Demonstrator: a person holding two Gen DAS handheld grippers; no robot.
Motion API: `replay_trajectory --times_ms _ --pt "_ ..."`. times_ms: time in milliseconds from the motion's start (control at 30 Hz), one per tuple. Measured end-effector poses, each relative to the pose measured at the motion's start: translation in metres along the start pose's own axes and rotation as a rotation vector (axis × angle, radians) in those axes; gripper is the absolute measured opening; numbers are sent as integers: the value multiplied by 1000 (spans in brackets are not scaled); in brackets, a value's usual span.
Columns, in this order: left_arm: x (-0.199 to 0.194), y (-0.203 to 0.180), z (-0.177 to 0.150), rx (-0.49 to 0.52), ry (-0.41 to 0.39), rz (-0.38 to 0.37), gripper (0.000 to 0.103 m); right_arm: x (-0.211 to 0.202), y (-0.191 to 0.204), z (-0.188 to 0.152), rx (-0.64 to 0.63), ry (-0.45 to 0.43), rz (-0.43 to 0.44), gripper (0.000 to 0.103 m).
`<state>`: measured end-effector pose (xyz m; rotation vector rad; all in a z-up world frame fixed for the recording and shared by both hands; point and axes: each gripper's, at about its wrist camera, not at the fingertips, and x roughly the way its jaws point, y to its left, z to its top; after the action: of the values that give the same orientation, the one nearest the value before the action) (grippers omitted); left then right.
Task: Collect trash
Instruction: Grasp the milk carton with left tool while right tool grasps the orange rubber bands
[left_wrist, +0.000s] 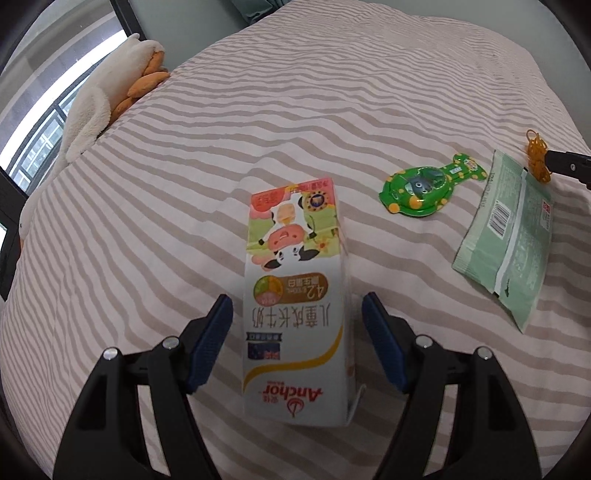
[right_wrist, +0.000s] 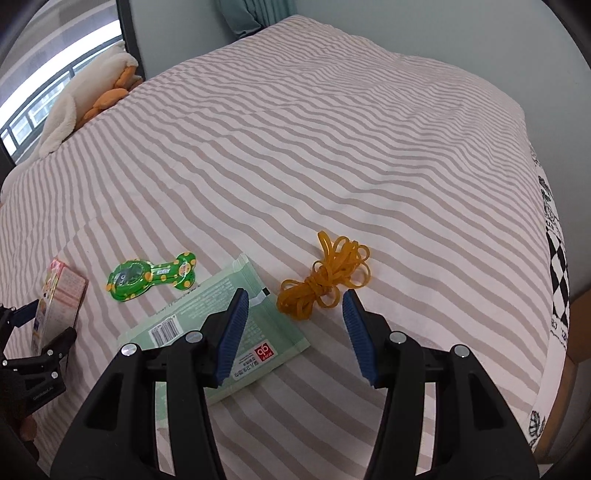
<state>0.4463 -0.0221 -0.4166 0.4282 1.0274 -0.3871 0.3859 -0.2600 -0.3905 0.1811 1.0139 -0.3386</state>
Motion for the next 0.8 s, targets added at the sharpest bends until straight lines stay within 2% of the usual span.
replay_trajectory --times_ms 33,167,267,333,367,400,500,600,800 --pt "5 1 1 -4 7 -14 71 5 0 1 12 5 -12 51" --pt "20 -1 6 -7 27 -54 54 23 -1 2 47 22 -79 51" --pt "22 -5 10 20 22 -40 54 38 -3 1 54 57 -75 51" --pt "23 -7 12 28 24 -36 54 43 -4 1 47 60 -66 47" --pt "22 -6 13 28 24 -34 54 44 -3 2 43 61 -52 33" --pt "21 -6 13 28 24 -31 54 46 -3 2 40 72 -30 26" --pt "19 -8 17 35 19 -17 53 43 -3 5 30 72 9 19" --pt "8 -9 17 29 3 -15 53 32 -4 5 21 53 35 14" --pt "-16 -6 24 -14 -35 6 53 7 -3 7 -18 16 55 13"
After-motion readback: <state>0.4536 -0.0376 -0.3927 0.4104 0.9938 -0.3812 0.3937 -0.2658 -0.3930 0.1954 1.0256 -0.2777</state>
